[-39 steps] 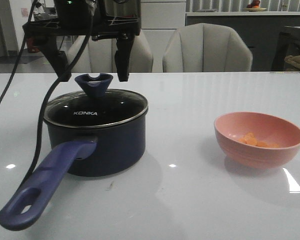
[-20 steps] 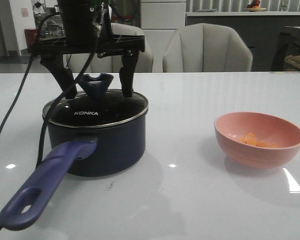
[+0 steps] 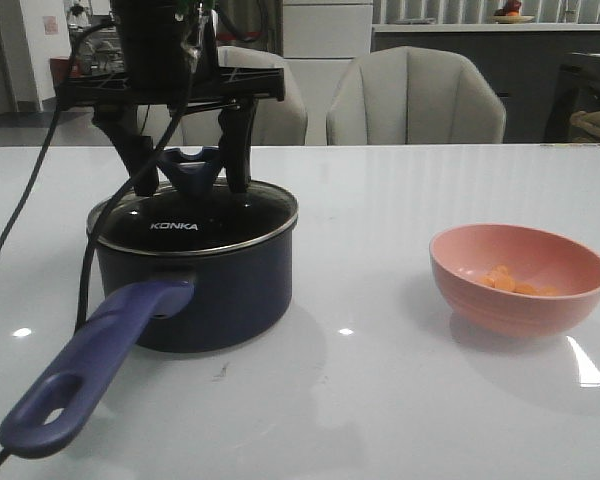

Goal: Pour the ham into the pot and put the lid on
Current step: 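Lower the left gripper onto the purple lid knob and grasp it, then lift the glass lid off the saucepan and set it beside the pot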

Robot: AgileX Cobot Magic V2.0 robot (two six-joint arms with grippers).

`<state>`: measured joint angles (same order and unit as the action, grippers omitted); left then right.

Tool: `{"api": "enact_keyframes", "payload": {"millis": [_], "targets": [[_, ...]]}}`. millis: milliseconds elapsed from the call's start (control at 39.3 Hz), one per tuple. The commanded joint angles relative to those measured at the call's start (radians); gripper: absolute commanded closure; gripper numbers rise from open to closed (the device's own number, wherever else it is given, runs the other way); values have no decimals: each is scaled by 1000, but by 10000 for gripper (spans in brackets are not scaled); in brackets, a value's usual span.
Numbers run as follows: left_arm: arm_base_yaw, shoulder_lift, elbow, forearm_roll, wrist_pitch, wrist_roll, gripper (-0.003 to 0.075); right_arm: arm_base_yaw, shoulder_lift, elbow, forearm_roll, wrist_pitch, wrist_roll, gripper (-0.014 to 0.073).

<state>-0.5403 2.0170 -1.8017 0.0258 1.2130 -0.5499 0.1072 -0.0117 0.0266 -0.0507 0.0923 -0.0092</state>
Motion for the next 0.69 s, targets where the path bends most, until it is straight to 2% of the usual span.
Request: {"api": "enact_keyframes", "payload": {"millis": [0, 76, 662], "targets": [[1, -47, -29, -4, -70, -14, 589, 0, -19, -5, -13, -74, -3, 449], [1, -47, -30, -4, -72, -14, 608, 0, -19, -5, -13, -74, -3, 449], [1, -51, -99, 43, -12, -14, 608, 0, -19, -5, -13, -74, -3, 449]]}}
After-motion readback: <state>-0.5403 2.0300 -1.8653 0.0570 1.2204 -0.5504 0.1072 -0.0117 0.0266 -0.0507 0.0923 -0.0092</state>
